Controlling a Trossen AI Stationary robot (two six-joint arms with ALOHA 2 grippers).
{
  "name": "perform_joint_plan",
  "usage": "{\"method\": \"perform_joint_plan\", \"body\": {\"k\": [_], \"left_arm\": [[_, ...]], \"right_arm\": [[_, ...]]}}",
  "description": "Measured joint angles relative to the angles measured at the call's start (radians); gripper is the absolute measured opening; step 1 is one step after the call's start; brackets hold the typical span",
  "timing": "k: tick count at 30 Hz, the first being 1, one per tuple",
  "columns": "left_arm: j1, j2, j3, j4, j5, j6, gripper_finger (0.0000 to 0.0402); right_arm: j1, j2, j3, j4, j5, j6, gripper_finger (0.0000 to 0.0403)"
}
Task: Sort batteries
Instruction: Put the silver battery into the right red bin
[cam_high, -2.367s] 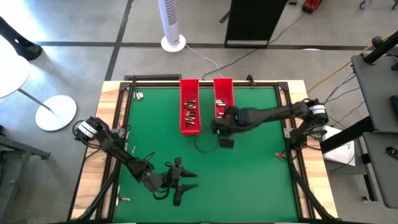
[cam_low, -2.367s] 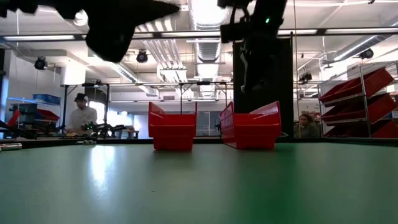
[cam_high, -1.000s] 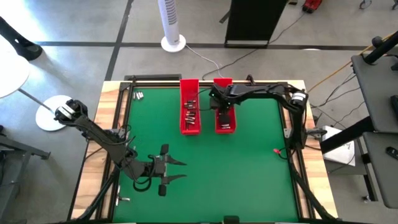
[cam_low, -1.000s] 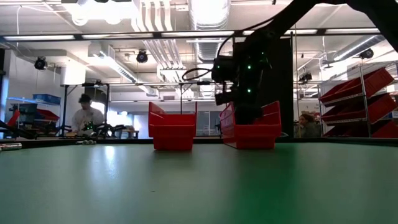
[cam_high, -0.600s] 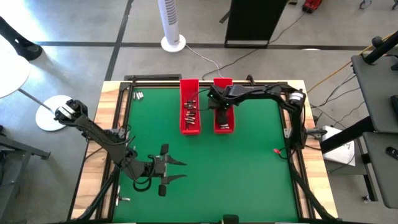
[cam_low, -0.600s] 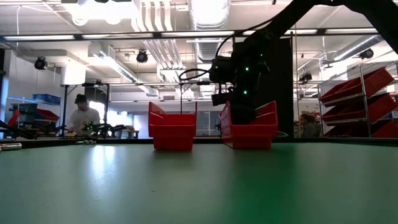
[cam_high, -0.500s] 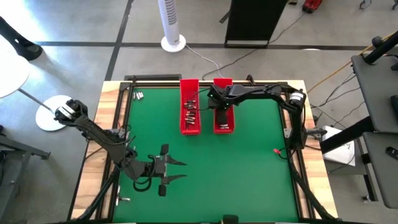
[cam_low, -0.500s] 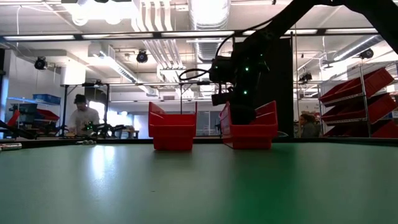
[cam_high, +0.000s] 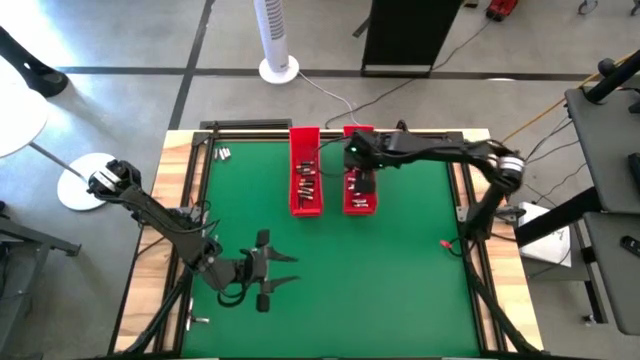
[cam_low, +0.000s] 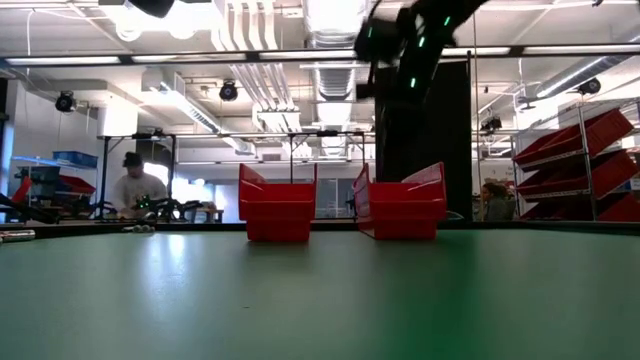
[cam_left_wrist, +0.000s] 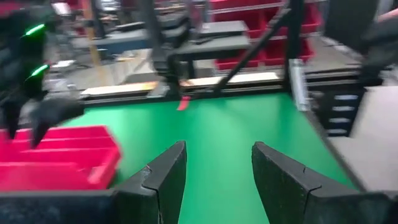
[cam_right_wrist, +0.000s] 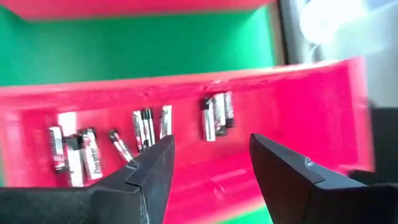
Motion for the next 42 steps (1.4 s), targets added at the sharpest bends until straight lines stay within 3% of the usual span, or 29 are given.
{"method": "perform_joint_plan", "body": {"k": [4, 10, 15, 22, 29, 33, 36, 42], "left_arm": [[0.001, 0.000, 0.000, -0.017, -0.099, -0.016, 0.0162], [0.016, -0.003, 0.000, -0.065, -0.104, -0.116, 0.0162], [0.015, -0.026, 0.000, -0.181, -0.102, -0.186, 0.0162], [0.013, -0.060, 0.000, -0.208, -0.101, -0.312, 0.0162], [0.018, -0.073, 0.058, -0.226, -0.139, -0.262, 0.0162], [0.017, -0.072, 0.162, -0.381, -0.150, -0.270, 0.0162], [0.016, -0.072, 0.258, -0.670, -0.047, -0.462, 0.0162], [0.000, -0.038, 0.408, -1.304, 0.321, -1.197, 0.0162]], "right_arm": [[0.101, -0.138, -0.003, -0.008, 0.088, 0.042, 0.0205], [0.336, -0.326, -0.063, 0.115, 0.102, 0.168, 0.0203], [0.571, -0.414, -0.192, 0.299, 0.118, 0.231, 0.0203], [0.764, -0.415, -0.379, 0.592, 0.117, 0.250, 0.0195], [0.809, -0.349, -0.461, 0.753, 0.120, 0.321, 0.0193], [0.824, -0.275, -0.486, 0.911, 0.119, 0.327, 0.0195], [0.837, -0.222, -0.488, 0.984, 0.119, 0.322, 0.0191], [0.844, -0.167, -0.488, 1.007, 0.124, 0.249, 0.0187]]}}
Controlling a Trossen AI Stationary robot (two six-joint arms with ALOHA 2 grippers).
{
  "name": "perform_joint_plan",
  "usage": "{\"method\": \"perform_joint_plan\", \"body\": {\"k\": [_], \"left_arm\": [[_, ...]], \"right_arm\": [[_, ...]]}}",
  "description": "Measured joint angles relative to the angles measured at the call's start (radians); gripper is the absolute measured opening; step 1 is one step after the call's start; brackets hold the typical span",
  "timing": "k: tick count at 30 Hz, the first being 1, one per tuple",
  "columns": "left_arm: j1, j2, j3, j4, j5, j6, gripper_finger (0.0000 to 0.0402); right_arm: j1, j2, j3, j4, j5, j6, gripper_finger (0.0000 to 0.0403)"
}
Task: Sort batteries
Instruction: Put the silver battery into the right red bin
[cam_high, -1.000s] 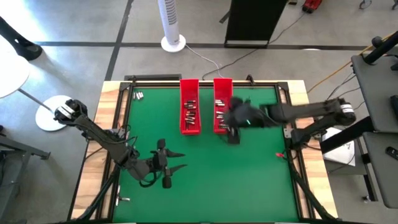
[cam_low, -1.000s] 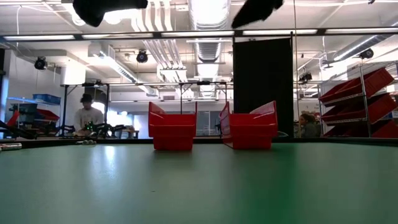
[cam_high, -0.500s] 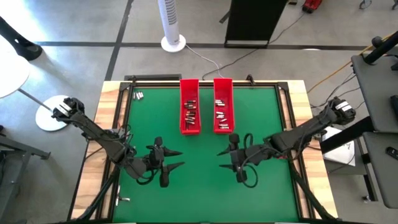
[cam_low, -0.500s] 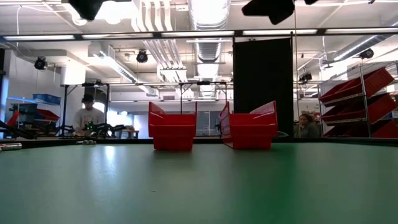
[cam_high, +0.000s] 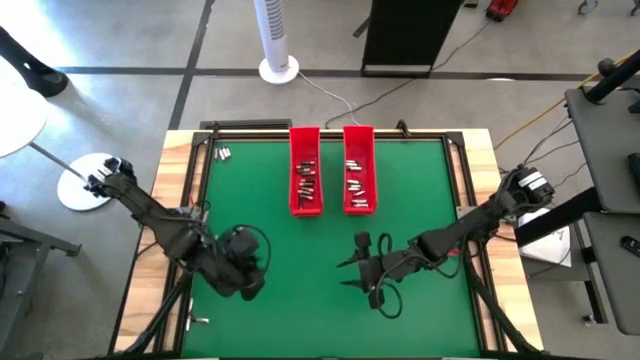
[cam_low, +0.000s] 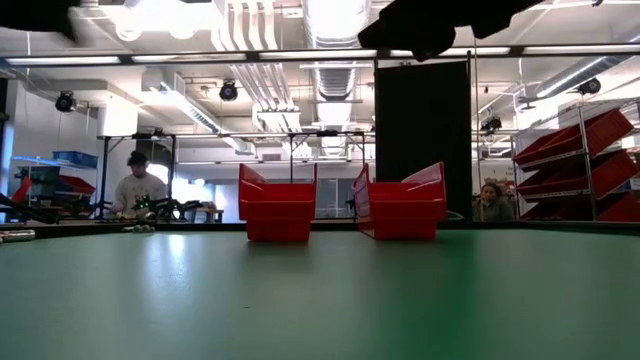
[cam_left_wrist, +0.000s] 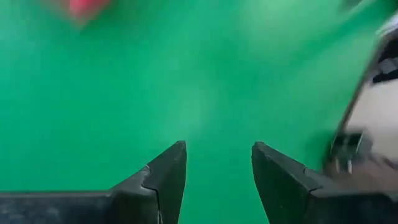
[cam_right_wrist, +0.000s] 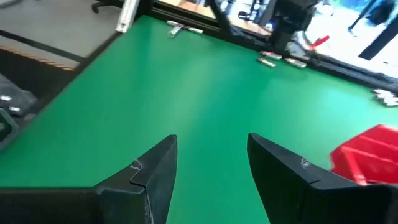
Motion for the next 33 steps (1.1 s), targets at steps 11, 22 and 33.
{"method": "perform_joint_plan", "body": {"k": [11, 22, 33], "left_arm": [[-0.124, 0.090, 0.035, -0.168, 0.552, -0.595, 0.0162], [-0.148, 0.089, -0.135, 0.086, 0.724, -0.809, 0.0162], [-0.204, 0.181, -0.256, 0.125, 0.900, -0.560, 0.0162]], "right_arm": [[-0.018, 0.006, 0.000, 0.001, 0.020, -0.076, 0.0176], [-0.010, 0.007, 0.000, 0.000, 0.019, -0.054, 0.0169], [0.011, 0.007, 0.000, 0.000, 0.019, -0.007, 0.0169]]}}
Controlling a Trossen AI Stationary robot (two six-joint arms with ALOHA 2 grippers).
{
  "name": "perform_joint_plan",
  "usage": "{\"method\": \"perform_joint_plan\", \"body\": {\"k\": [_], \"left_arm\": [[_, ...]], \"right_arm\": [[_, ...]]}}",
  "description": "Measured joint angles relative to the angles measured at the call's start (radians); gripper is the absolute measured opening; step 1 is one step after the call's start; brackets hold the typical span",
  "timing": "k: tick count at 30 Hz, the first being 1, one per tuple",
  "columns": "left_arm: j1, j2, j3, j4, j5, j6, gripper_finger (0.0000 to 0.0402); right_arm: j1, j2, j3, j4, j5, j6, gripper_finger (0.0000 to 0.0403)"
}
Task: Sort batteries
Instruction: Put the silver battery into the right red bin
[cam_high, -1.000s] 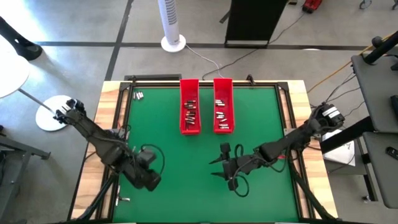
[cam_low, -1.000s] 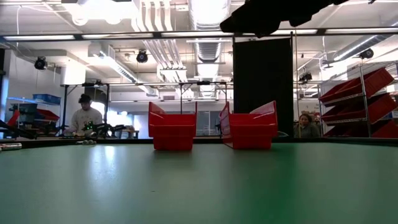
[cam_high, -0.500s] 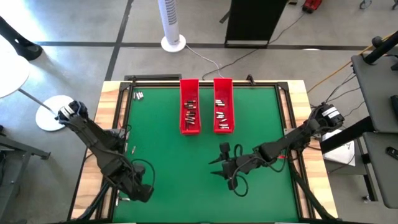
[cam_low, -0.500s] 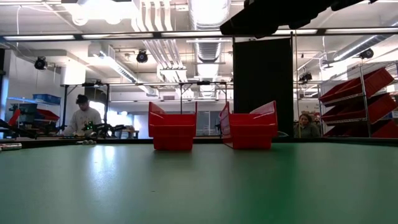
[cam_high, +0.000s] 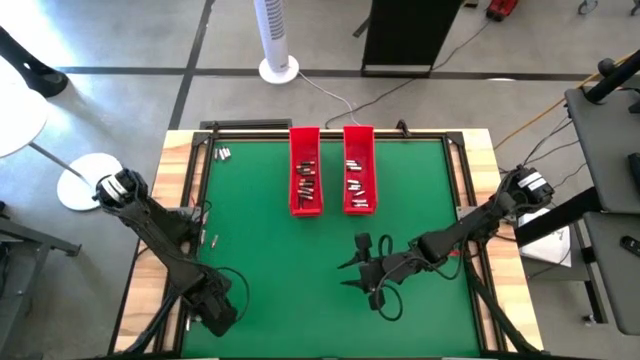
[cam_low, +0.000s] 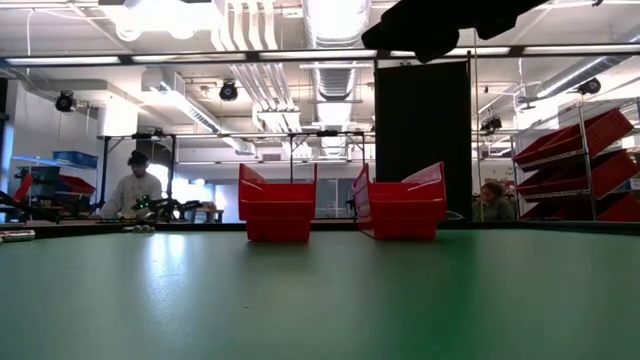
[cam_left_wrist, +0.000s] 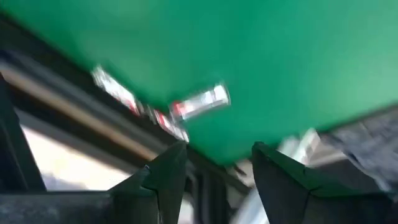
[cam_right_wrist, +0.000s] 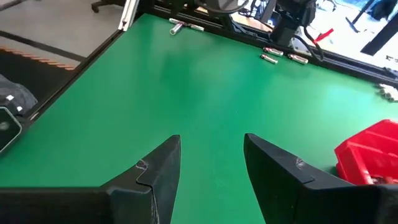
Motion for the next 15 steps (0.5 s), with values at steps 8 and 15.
{"method": "perform_joint_plan", "body": {"k": [8, 15], "left_arm": [[-0.025, 0.099, -0.019, -0.008, 0.041, 0.234, 0.0162], [-0.041, 0.196, -0.015, 0.008, 0.049, 0.412, 0.0162]], "right_arm": [[0.007, 0.029, -0.001, 0.002, 0.001, 0.086, 0.0169], [0.006, 0.042, -0.002, 0.004, 0.013, 0.139, 0.0169]]}}
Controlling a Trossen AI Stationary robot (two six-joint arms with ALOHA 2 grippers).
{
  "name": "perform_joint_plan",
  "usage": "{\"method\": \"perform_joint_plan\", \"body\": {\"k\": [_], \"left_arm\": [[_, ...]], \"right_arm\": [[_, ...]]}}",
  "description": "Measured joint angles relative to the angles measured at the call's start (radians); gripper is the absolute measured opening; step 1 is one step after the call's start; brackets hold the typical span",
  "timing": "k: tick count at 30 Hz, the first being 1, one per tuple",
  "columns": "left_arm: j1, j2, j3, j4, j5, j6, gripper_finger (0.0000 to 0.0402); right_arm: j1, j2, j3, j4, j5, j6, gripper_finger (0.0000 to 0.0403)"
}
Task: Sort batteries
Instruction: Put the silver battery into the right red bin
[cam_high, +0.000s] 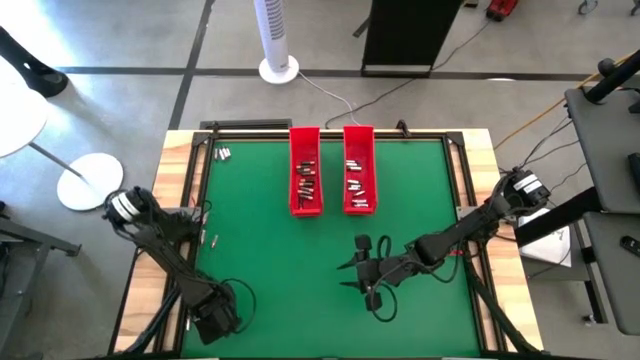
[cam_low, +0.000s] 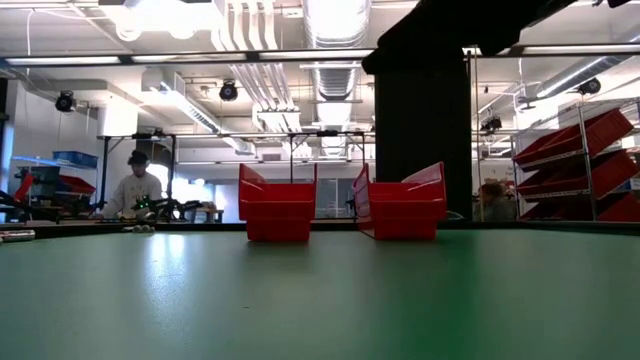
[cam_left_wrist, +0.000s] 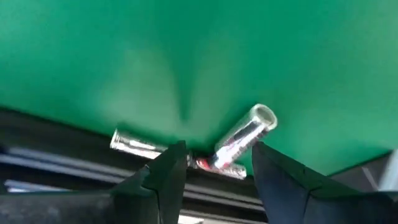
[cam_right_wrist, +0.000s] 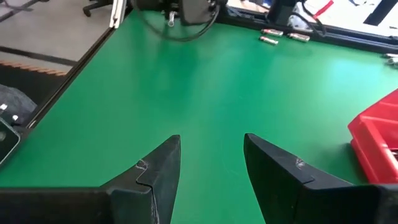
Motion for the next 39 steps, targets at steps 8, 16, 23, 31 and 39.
{"method": "perform_joint_plan", "body": {"k": [8, 16, 23, 31, 39], "left_arm": [[-0.025, 0.050, 0.004, 0.055, 0.008, 0.046, 0.0162], [-0.028, 0.062, -0.003, 0.058, -0.003, 0.039, 0.0120], [0.017, 0.054, -0.005, 0.056, -0.003, 0.034, 0.0023], [0.240, 0.022, 0.042, 0.080, -0.134, -0.045, 0.0025], [0.525, 0.019, 0.128, 0.105, -0.294, -0.143, 0.0025]], "right_arm": [[0.000, 0.000, 0.000, 0.053, 0.025, 0.006, 0.0169], [0.000, 0.000, 0.000, 0.087, 0.025, 0.001, 0.0169], [0.000, 0.000, 0.001, 0.087, 0.025, 0.000, 0.0169], [0.017, 0.000, 0.016, 0.088, 0.024, -0.014, 0.0168], [0.059, -0.002, 0.018, 0.088, 0.023, -0.074, 0.0160]]}}
